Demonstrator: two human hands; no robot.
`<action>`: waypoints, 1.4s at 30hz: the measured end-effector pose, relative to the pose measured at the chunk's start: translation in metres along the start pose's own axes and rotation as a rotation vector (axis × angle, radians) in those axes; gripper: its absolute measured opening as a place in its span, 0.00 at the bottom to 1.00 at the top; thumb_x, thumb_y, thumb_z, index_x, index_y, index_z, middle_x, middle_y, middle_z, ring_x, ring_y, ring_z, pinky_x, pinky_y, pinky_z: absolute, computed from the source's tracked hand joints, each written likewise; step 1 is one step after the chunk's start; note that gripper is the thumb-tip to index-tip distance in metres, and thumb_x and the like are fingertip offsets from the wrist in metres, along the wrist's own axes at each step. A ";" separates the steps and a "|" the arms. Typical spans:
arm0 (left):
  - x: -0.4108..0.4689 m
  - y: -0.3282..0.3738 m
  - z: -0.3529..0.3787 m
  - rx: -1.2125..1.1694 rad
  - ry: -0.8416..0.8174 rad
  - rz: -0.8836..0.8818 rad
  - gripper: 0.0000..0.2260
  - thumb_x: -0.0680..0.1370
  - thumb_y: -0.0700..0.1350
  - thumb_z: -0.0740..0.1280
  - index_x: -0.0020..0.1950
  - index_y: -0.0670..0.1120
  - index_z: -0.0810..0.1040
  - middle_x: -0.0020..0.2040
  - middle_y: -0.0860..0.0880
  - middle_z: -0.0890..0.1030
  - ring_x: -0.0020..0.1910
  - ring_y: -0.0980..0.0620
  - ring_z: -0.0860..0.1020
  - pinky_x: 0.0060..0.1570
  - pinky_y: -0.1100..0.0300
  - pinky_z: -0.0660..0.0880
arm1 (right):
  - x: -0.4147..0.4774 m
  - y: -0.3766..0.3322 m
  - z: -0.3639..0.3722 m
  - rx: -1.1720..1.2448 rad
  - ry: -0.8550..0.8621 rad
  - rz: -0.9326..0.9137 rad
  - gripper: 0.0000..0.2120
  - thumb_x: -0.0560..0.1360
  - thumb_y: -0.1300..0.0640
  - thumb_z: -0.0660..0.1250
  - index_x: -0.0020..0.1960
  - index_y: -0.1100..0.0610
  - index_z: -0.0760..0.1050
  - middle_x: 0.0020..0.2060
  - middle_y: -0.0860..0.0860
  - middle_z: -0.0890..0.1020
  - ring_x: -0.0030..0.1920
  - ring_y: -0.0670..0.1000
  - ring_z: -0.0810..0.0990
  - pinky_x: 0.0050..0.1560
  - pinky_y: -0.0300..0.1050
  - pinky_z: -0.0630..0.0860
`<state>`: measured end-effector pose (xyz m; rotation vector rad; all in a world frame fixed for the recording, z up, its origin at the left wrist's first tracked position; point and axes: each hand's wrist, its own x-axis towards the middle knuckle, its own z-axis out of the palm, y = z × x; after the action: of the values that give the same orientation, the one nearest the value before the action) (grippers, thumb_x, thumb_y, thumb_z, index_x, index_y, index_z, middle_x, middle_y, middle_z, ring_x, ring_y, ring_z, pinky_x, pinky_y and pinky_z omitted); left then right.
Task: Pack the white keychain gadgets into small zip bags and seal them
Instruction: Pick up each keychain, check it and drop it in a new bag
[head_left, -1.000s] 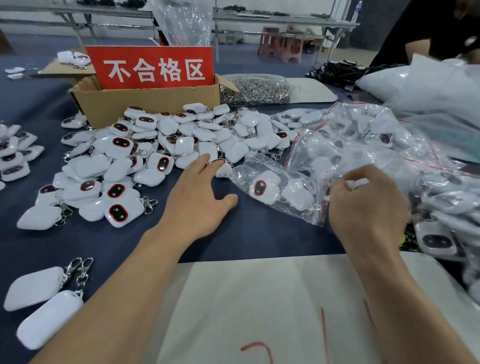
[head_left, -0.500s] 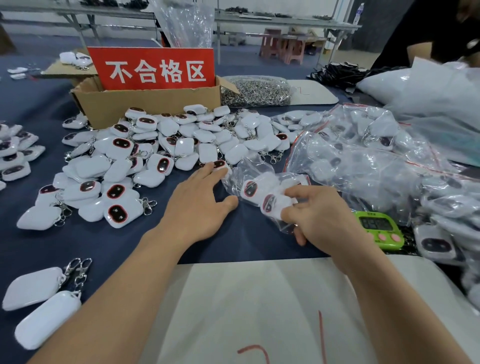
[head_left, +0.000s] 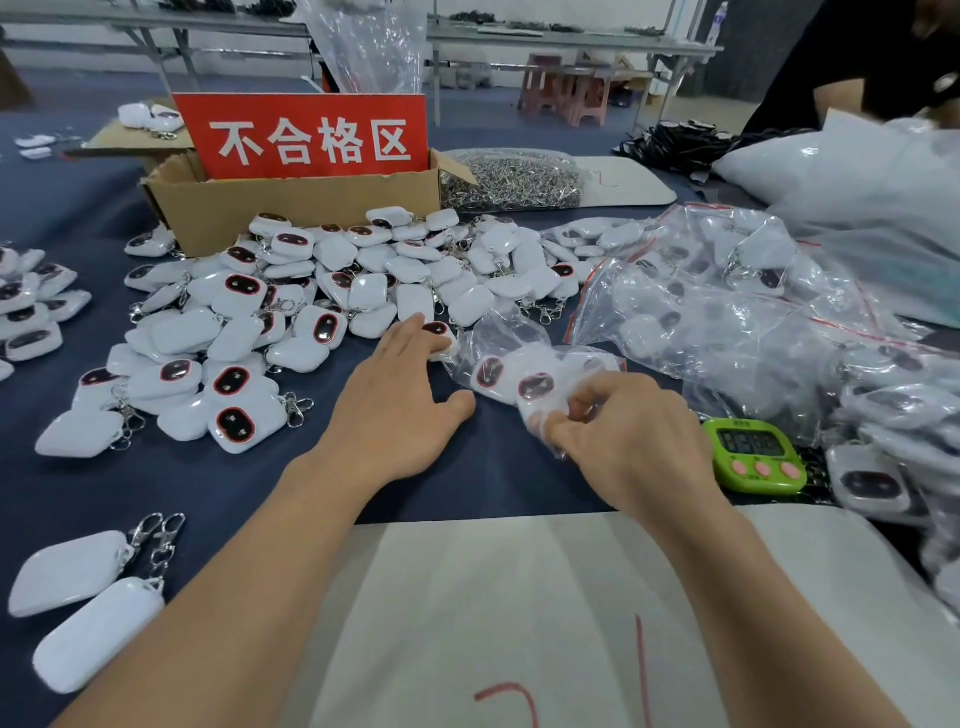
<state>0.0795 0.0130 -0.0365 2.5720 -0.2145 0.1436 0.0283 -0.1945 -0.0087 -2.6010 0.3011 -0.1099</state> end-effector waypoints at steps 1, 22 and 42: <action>0.000 0.000 0.000 -0.009 0.007 -0.002 0.25 0.78 0.55 0.69 0.74 0.56 0.68 0.83 0.56 0.55 0.81 0.59 0.52 0.75 0.55 0.57 | 0.000 0.001 -0.002 0.046 -0.039 -0.039 0.11 0.67 0.36 0.70 0.37 0.42 0.76 0.33 0.44 0.79 0.43 0.56 0.78 0.45 0.50 0.75; -0.002 0.005 -0.002 0.001 0.228 -0.154 0.09 0.77 0.45 0.68 0.56 0.51 0.72 0.53 0.55 0.73 0.52 0.49 0.72 0.48 0.57 0.65 | -0.009 -0.007 -0.002 0.329 0.561 -0.197 0.04 0.70 0.55 0.65 0.37 0.51 0.75 0.22 0.43 0.73 0.28 0.50 0.72 0.36 0.40 0.68; -0.011 0.026 -0.020 -0.999 -0.006 0.035 0.20 0.61 0.32 0.73 0.46 0.51 0.89 0.46 0.46 0.88 0.46 0.51 0.85 0.47 0.61 0.81 | -0.020 -0.035 0.028 0.706 -0.055 -0.157 0.05 0.80 0.56 0.68 0.47 0.48 0.81 0.37 0.47 0.85 0.36 0.46 0.82 0.41 0.45 0.81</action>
<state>0.0631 0.0031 -0.0074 1.5757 -0.2508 0.0236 0.0192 -0.1471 -0.0159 -1.9167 0.0211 -0.1645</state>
